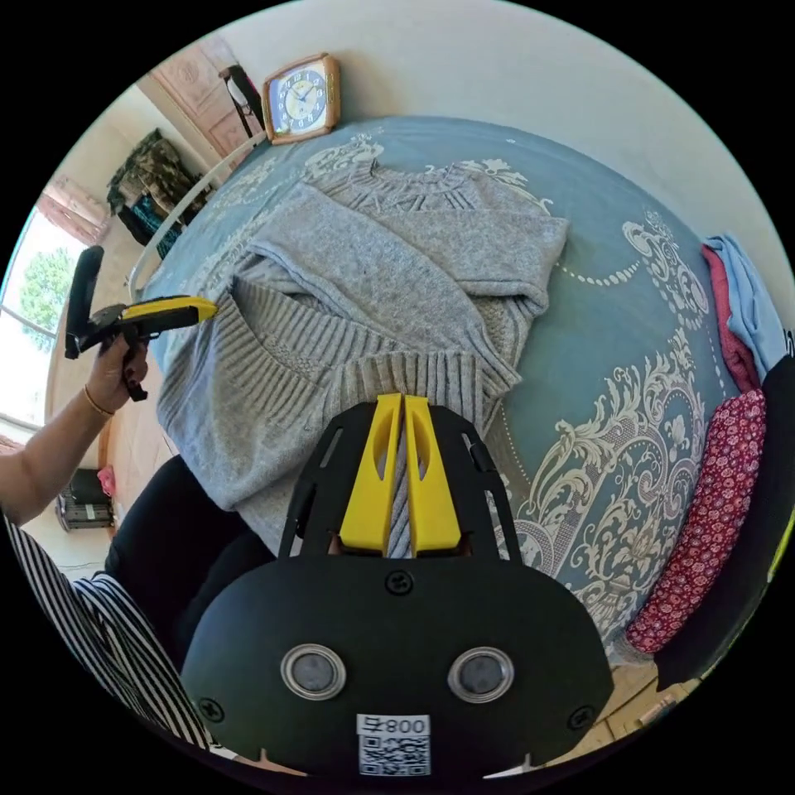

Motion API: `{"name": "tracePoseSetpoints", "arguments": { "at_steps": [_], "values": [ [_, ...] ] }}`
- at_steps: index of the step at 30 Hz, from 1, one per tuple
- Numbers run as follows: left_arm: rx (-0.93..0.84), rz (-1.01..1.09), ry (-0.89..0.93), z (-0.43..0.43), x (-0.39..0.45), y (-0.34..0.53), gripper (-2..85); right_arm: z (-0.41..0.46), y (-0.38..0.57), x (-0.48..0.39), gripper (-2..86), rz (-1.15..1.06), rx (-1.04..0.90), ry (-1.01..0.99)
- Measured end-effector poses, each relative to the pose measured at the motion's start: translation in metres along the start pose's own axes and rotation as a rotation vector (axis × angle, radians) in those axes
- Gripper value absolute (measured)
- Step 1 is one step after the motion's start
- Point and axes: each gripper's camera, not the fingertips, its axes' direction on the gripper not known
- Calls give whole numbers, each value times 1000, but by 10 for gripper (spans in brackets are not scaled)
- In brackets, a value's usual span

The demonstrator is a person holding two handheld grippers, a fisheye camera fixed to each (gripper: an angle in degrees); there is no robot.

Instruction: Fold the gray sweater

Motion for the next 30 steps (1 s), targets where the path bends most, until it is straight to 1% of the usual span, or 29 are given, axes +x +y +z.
{"name": "tracePoseSetpoints", "arguments": {
  "at_steps": [2, 5, 7, 9, 11, 13, 19, 21, 22, 24, 26, 30],
  "values": [
    [72, -37, 25, -19, 0, -3, 20, -22, 2, 7, 6, 52, 78, -68],
    [121, -90, 45, -29, -3, -9, 21, -32, 2, 16, 6, 117, 120, -127],
    [124, -132, 32, -29, -6, -14, 22, -31, -1, 21, 6, 154, 122, -129],
    [96, -158, 19, -21, -8, -21, 25, -24, -6, 23, 8, 181, 90, -133],
    [25, -185, -6, -6, -10, -28, 30, -7, -14, 23, 12, 199, 10, -128],
    [-6, -217, 7, 0, -12, -31, 37, -5, -17, 22, 18, 197, -9, -147],
    [130, -218, 130, -32, -10, -23, 85, -44, -3, 18, 61, 195, 105, -126],
    [153, -216, 118, -39, -8, -16, 93, -50, 5, 21, 70, 227, 133, -98],
    [142, -212, 93, -40, -7, -13, 95, -48, 9, 23, 72, 244, 136, -80],
    [91, -215, 63, -32, -7, -11, 93, -39, 7, 25, 72, 256, 98, -116],
    [17, -225, 23, -20, -6, -12, 71, -24, 3, 25, 55, 264, 25, -90],
    [19, -219, -20, -26, 0, -14, 39, -33, 8, 17, 34, 252, 28, -77]
  ]
}}
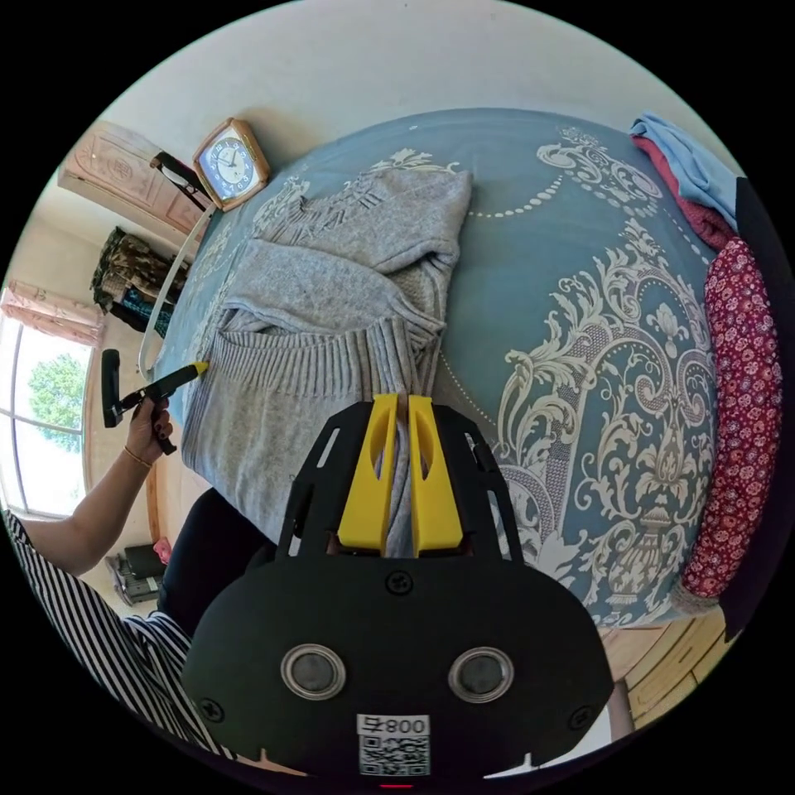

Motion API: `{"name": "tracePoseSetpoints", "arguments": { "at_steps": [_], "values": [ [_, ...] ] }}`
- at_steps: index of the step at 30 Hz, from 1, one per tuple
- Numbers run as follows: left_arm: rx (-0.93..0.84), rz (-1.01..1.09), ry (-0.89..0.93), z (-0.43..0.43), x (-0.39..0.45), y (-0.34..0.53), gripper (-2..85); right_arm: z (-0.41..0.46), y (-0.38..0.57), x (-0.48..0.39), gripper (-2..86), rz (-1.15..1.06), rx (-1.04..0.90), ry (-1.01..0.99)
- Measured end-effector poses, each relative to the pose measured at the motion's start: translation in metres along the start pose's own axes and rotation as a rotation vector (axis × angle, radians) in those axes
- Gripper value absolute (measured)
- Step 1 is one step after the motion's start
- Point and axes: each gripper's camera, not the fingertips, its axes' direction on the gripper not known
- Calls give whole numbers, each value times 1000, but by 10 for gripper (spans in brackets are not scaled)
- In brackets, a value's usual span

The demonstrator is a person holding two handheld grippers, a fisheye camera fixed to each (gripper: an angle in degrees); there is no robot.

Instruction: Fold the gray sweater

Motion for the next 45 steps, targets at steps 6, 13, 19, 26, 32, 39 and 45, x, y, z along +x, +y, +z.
{"name": "tracePoseSetpoints", "arguments": {
  "at_steps": [6, 13, 19, 26, 32, 39, 45],
  "values": [
    [17, -50, -14, -5, -8, 8, 34, -2, 16, 20, 29, 86, -2, -5],
    [91, -71, 21, -17, -7, 27, 67, -10, 28, 18, 57, 134, 43, 6],
    [76, 182, -4, -11, 34, 34, 78, -19, 28, -41, 60, -100, 118, 125],
    [-64, 246, -136, 24, 45, 37, 35, 39, 22, -64, 3, -226, -76, 243],
    [49, 215, -43, 4, 26, 57, 26, 8, 42, -45, -2, -179, 45, 170],
    [-17, 122, -21, 34, -6, 68, 31, 37, 43, -8, 3, -111, -7, 129],
    [47, 124, 64, 7, -36, 102, 78, -1, 82, 24, 38, -110, 69, 53]
  ]
}}
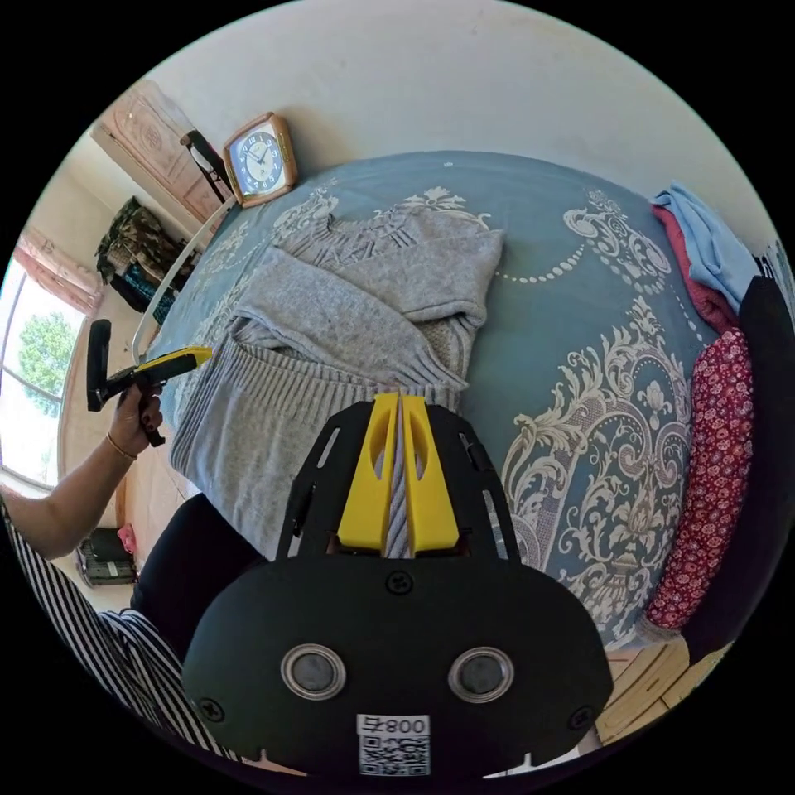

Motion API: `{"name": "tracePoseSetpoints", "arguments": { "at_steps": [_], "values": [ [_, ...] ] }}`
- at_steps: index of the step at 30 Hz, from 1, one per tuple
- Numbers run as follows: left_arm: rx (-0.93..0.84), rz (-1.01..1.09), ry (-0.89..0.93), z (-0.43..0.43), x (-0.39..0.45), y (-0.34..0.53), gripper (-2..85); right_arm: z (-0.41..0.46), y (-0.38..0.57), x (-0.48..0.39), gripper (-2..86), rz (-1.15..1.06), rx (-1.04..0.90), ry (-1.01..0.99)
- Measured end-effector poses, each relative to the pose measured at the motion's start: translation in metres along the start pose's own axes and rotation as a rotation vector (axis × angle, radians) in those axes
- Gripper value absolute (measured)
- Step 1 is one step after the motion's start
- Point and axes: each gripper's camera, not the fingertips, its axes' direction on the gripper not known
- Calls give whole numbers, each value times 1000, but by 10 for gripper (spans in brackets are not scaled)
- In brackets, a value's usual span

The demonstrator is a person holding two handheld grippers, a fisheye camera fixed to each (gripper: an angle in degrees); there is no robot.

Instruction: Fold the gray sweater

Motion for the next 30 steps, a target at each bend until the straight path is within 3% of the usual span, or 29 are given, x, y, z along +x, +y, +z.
{"name": "tracePoseSetpoints", "arguments": {
  "at_steps": [5, 11, 22, 30],
  "values": [
    [-32, -88, 108, -29, -39, 76, 117, -22, 82, 46, 86, 95, -54, -242],
    [-137, -244, 134, -31, -77, 156, 126, -15, 161, 79, 99, 214, -89, -385],
    [-183, -293, 209, -15, -119, 198, 71, 5, 194, 105, 70, 225, -97, -362],
    [-73, -282, 347, -45, -138, 223, 20, -8, 202, 120, 29, 176, -103, -406]
  ]
}}
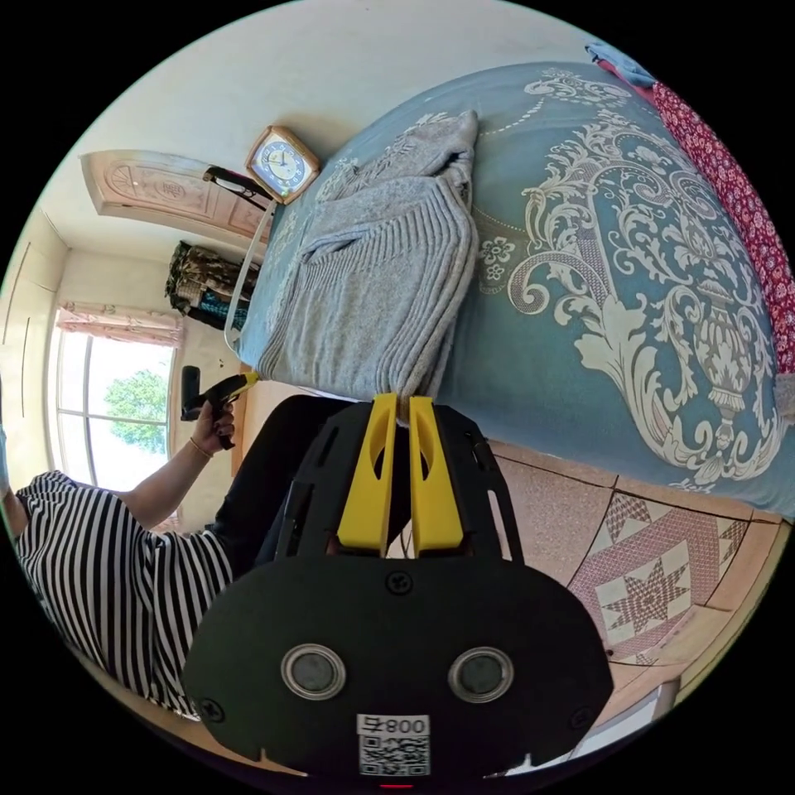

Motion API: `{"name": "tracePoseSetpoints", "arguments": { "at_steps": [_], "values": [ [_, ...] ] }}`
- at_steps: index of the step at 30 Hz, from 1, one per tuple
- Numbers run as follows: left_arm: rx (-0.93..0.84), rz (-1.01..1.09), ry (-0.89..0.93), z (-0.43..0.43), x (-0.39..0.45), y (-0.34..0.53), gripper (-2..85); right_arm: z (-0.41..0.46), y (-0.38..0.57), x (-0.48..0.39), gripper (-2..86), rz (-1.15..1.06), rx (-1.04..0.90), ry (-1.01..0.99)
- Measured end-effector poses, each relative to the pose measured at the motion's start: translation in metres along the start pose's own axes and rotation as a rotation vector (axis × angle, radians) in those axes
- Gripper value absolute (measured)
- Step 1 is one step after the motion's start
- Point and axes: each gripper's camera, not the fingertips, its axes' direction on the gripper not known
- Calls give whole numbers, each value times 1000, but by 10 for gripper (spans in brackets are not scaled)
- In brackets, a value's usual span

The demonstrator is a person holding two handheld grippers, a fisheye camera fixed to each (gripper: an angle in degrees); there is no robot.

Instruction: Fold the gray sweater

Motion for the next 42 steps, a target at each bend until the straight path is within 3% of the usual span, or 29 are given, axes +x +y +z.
{"name": "tracePoseSetpoints", "arguments": {
  "at_steps": [14, 27, 32, 42],
  "values": [
    [145, 88, 213, -82, -4, 49, 9, -72, 34, -6, 23, -96, 44, -145],
    [112, 86, 256, -123, -3, 85, 11, -106, 65, -1, 22, -48, 2, -212],
    [173, 80, 327, -125, 3, 45, 11, -113, 16, -2, 22, -61, 28, -230],
    [247, 163, 283, -131, 39, -106, 12, -146, -137, -9, 20, -133, 109, -172]
  ]
}}
